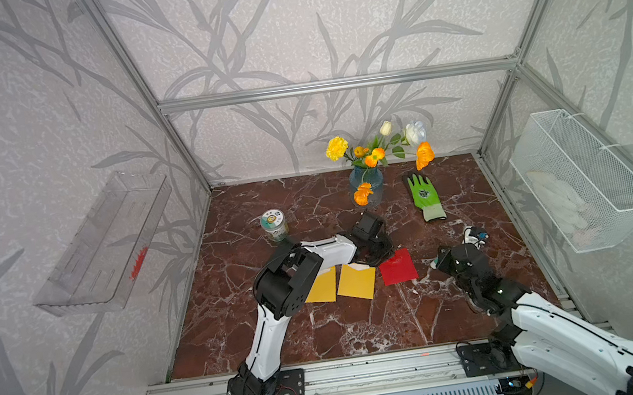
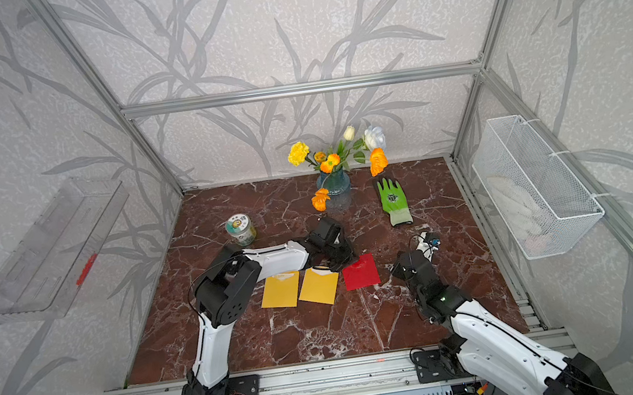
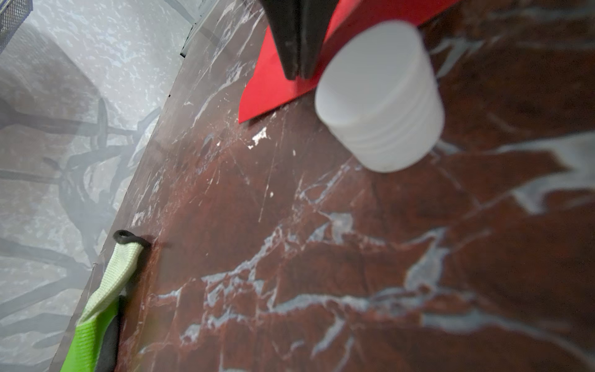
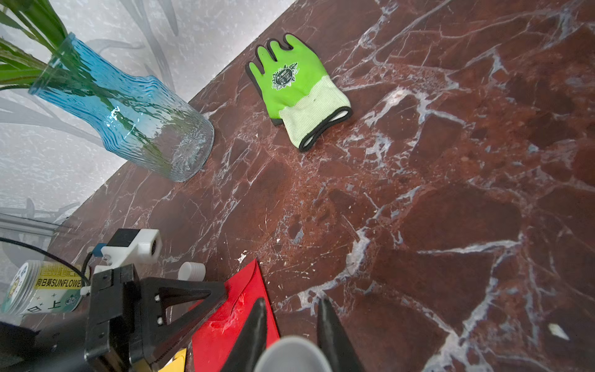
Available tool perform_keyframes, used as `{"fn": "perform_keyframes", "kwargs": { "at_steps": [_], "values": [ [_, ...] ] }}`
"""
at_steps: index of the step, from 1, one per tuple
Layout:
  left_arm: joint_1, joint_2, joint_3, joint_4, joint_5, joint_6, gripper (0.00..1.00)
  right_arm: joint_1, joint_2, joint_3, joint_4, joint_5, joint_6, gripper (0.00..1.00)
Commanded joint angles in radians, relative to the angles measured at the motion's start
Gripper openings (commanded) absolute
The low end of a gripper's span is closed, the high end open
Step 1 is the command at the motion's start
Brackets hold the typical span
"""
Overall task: Seal the envelope with a glue stick
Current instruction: Seal the envelope at the center of the board.
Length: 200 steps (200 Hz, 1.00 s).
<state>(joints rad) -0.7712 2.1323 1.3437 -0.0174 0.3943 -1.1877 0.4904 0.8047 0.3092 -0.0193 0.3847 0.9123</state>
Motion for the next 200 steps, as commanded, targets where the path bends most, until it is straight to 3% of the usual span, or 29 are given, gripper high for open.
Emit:
{"fn": "perform_keyframes", "kwargs": {
  "at_steps": [1, 42, 84, 176, 200],
  "values": [
    [0.000, 0.025, -0.033, -0.029, -0.026, 0.039, 0.00, -0.005, 0.005, -0.013, 0.011, 0.022, 0.010, 0.00],
    [-0.007, 0.016, -0.050, -0.048, -0.064, 0.090, 0.00, -0.004, 0.010, -0.015, 0.007, 0.015, 0.013, 0.00],
    [-0.051, 0.002, 0.028, -0.234, -0.202, 0.252, 0.00, -0.005, 0.017, -0.018, 0.007, 0.012, 0.019, 0.00],
    [-0.071, -0.011, 0.150, -0.418, -0.197, 0.448, 0.00, -0.006, 0.031, -0.018, 0.007, 0.004, 0.024, 0.00],
    [-0.080, 0.015, 0.184, -0.463, -0.196, 0.475, 0.05, -0.005, 0.030, -0.020, 0.003, 0.003, 0.031, 0.00]
  ]
}}
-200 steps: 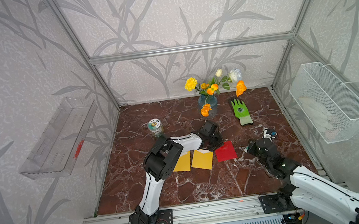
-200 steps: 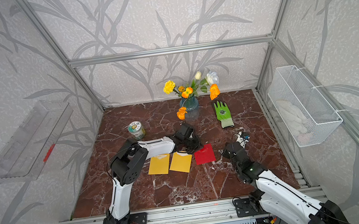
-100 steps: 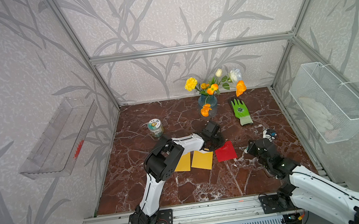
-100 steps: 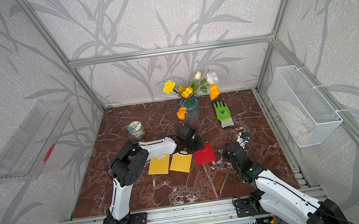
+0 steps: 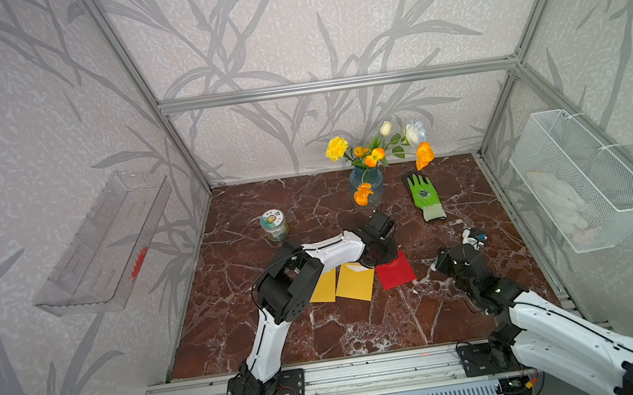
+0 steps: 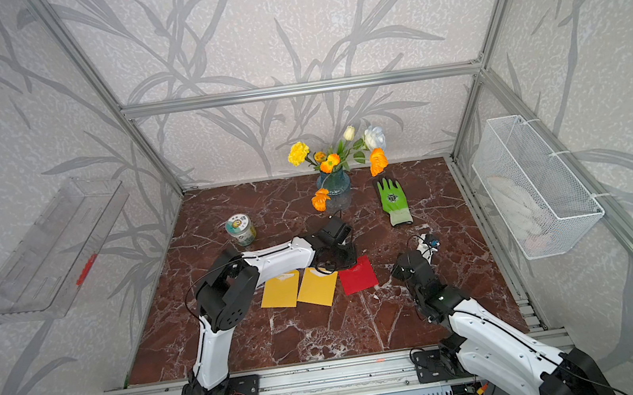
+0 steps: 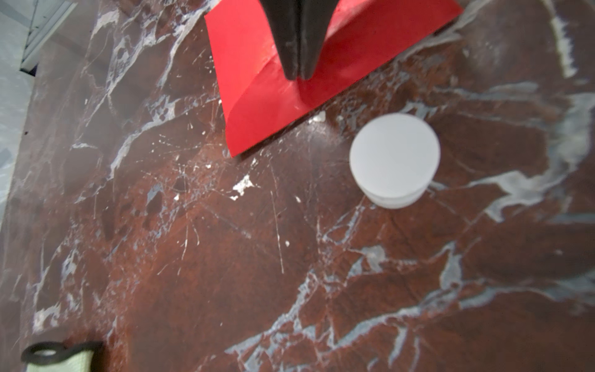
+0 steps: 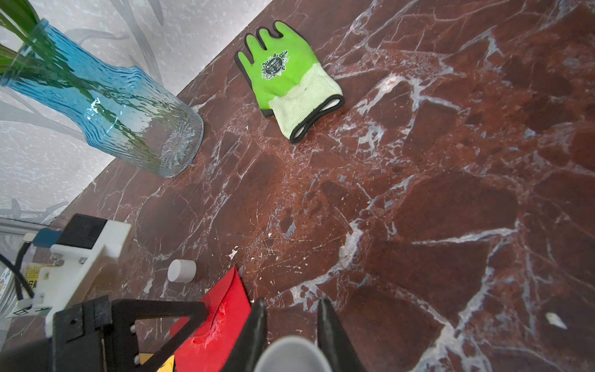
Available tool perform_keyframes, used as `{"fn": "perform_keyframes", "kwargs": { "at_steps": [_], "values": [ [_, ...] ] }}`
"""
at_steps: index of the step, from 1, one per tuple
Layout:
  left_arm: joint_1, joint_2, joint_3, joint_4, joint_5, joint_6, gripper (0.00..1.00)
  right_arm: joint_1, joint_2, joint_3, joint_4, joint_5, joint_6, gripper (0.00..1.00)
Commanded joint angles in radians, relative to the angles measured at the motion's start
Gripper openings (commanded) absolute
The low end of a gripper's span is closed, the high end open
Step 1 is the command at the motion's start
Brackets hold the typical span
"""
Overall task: Seal the envelope with a glue stick
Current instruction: Seal the envelope at the center of the board.
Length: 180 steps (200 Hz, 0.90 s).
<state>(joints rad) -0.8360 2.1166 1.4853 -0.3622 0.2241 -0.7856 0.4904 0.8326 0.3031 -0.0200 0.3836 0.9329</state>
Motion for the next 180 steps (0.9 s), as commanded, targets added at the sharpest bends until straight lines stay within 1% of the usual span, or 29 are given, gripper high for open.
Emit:
{"fn": "perform_keyframes", "kwargs": {
  "at_steps": [1, 23, 63, 108, 137, 162, 180],
  "values": [
    [-0.015, 0.031, 0.043, -0.119, -0.027, 0.074, 0.05, -0.004, 0.002, -0.015, 0.005, 0.005, 0.010, 0.00],
    [-0.026, 0.050, 0.067, -0.148, -0.040, 0.092, 0.08, -0.004, -0.001, -0.021, 0.001, 0.007, 0.014, 0.00],
    [-0.040, 0.086, 0.113, -0.202, -0.053, 0.124, 0.08, -0.004, -0.004, -0.028, 0.000, 0.014, 0.019, 0.00],
    [-0.064, 0.141, 0.187, -0.336, -0.152, 0.184, 0.09, -0.005, -0.006, -0.041, 0.010, 0.020, 0.030, 0.00],
    [-0.075, 0.162, 0.223, -0.404, -0.215, 0.223, 0.13, -0.004, -0.003, -0.042, 0.011, 0.021, 0.036, 0.00],
    [-0.081, 0.181, 0.244, -0.441, -0.232, 0.244, 0.16, -0.004, 0.003, -0.045, 0.015, 0.026, 0.044, 0.00],
    [-0.081, 0.200, 0.256, -0.458, -0.229, 0.250, 0.16, -0.005, 0.005, -0.047, 0.015, 0.028, 0.049, 0.00]
  ]
}}
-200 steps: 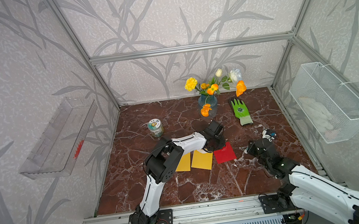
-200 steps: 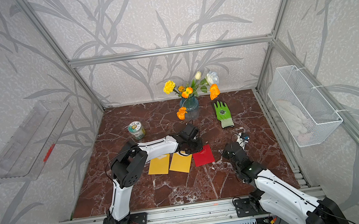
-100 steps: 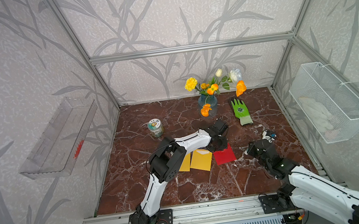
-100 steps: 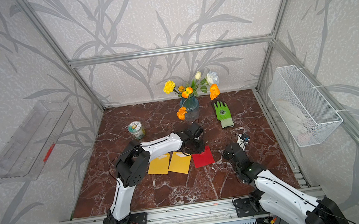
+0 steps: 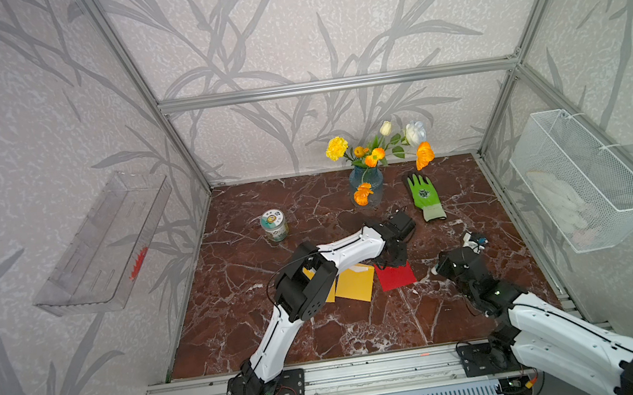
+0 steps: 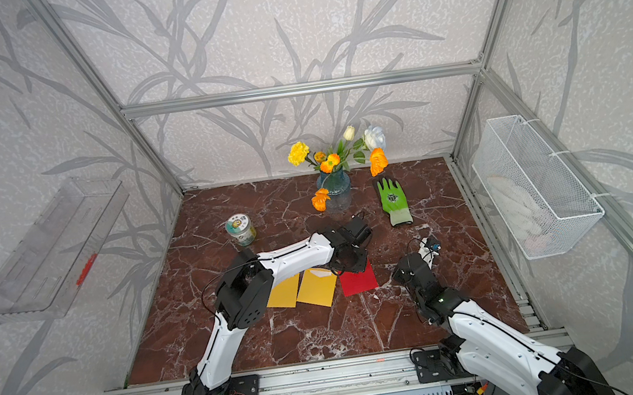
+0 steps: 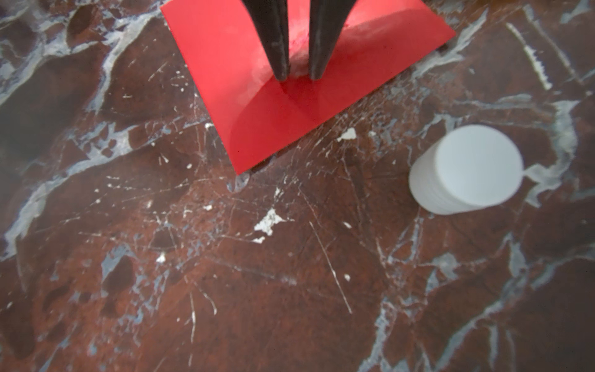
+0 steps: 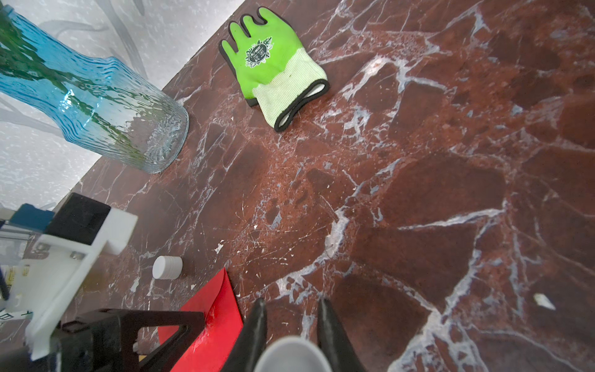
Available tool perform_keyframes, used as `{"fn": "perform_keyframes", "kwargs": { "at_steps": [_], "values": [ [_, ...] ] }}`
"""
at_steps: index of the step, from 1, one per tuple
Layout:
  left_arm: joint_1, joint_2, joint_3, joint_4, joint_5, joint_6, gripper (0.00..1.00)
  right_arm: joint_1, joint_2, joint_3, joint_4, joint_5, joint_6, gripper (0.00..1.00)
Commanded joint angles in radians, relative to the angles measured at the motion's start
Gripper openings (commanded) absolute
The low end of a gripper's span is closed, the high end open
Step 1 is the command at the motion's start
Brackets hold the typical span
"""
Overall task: Seal the envelope with a glue stick
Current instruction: Seal the envelope at the center of the board.
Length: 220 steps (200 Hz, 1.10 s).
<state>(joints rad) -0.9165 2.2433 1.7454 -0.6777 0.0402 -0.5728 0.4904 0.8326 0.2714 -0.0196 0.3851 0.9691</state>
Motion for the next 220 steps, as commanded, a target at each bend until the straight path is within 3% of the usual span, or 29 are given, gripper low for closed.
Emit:
{"fn": "perform_keyframes", "kwargs": {
  "at_steps": [1, 70, 110, 143, 220],
  "values": [
    [-0.001, 0.076, -0.004, -0.143, -0.045, 0.037, 0.16, -0.005, 0.005, -0.014, 0.015, 0.026, 0.013, 0.00],
    [0.001, 0.162, 0.072, -0.217, -0.007, 0.057, 0.17, -0.005, -0.019, -0.020, 0.011, 0.035, 0.014, 0.00],
    [0.004, 0.172, 0.114, -0.229, 0.023, 0.045, 0.10, -0.005, -0.015, -0.023, 0.016, 0.034, 0.017, 0.00],
    [0.004, 0.208, 0.149, -0.269, 0.029, 0.057, 0.12, -0.005, -0.019, -0.024, 0.017, 0.035, 0.017, 0.00],
    [-0.007, 0.248, 0.170, -0.353, -0.068, 0.077, 0.15, -0.005, -0.030, -0.061, 0.032, 0.039, 0.041, 0.00]
  ]
}}
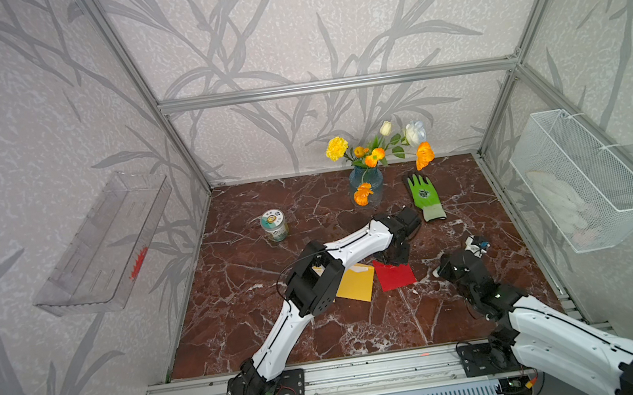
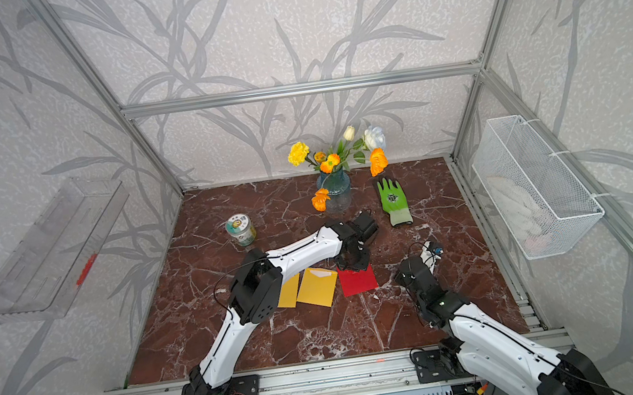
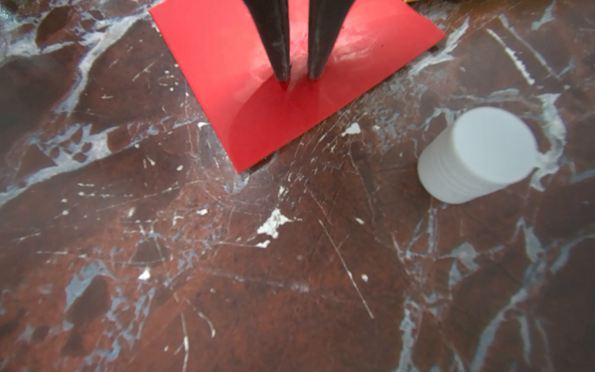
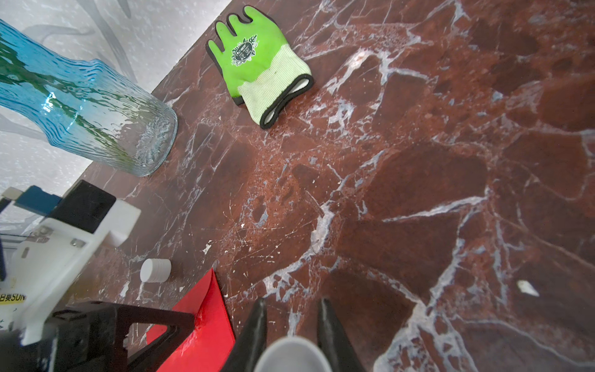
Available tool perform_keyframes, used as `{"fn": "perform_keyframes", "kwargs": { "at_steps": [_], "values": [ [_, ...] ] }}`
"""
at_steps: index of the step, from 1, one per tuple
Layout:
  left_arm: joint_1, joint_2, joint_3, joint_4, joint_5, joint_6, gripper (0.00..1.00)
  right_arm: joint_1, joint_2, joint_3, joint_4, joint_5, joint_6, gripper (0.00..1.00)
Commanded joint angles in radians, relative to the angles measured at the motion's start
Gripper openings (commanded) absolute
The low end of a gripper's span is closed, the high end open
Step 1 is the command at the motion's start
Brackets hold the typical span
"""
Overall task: Seal the envelope with a glue stick
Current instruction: Seal the envelope at the center of the board.
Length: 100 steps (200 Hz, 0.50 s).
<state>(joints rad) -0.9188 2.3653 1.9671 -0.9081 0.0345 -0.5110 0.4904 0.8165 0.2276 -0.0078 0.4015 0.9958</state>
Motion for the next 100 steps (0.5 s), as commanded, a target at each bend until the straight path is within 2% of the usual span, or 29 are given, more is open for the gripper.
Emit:
{"fn": "perform_keyframes", "kwargs": {
  "at_steps": [1, 56, 100],
  "values": [
    [-0.005, 0.127, -0.051, -0.122, -0.064, 0.016, 0.15, -0.006, -0.014, -0.017, 0.020, 0.023, 0.015, 0.00],
    [-0.022, 0.193, 0.026, -0.204, -0.085, 0.017, 0.16, -0.006, -0.044, -0.041, 0.028, 0.029, 0.018, 0.00],
    [-0.025, 0.191, 0.036, -0.202, -0.028, 0.014, 0.14, -0.006, -0.074, -0.048, 0.025, 0.030, 0.014, 0.00]
  ]
}}
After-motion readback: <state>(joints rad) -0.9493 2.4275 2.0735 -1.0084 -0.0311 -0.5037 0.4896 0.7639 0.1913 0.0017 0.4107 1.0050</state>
